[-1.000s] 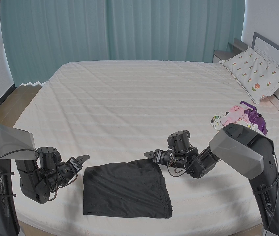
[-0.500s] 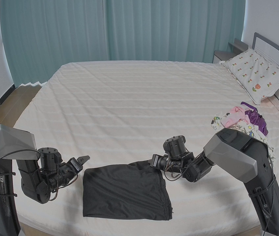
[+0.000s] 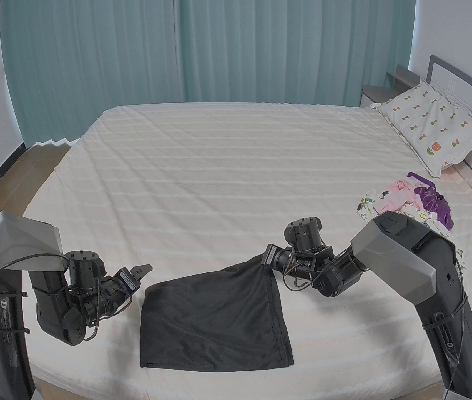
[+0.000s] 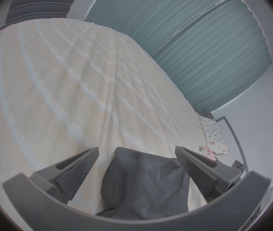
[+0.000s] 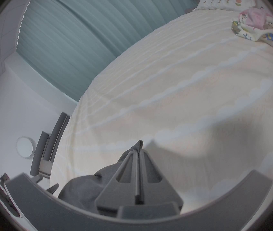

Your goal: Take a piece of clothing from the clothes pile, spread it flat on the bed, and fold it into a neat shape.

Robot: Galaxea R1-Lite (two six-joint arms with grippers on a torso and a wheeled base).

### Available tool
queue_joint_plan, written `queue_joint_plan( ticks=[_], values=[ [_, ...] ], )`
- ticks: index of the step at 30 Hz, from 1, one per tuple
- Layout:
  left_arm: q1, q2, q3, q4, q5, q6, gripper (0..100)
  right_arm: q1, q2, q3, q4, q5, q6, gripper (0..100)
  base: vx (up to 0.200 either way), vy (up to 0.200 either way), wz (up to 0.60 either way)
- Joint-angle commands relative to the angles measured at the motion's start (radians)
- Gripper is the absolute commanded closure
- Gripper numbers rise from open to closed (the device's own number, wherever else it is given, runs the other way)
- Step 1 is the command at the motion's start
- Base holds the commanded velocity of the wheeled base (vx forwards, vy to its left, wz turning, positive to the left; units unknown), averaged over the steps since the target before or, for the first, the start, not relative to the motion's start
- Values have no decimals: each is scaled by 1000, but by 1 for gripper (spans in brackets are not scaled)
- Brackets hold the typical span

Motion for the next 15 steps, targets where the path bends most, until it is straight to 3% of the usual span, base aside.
queue_joint_plan(
  ticks=[1, 13, 14, 15],
  values=[
    [1, 4, 0, 0, 1, -1, 0, -12, 21, -50, -1, -30, 7, 100, 0, 0, 0],
    [0, -2, 0, 0, 4, -1, 0, -23, 30, -53, -1, -38, 13, 100, 0, 0, 0],
    [-2, -4, 0, 0, 4, -1, 0, -22, 29, -47, -1, -38, 13, 0, 0, 0, 0],
    [-5, -5, 1, 0, 4, -4, 0, -22, 27, -43, -2, -40, 12, 0, 0, 0, 0]
  ],
)
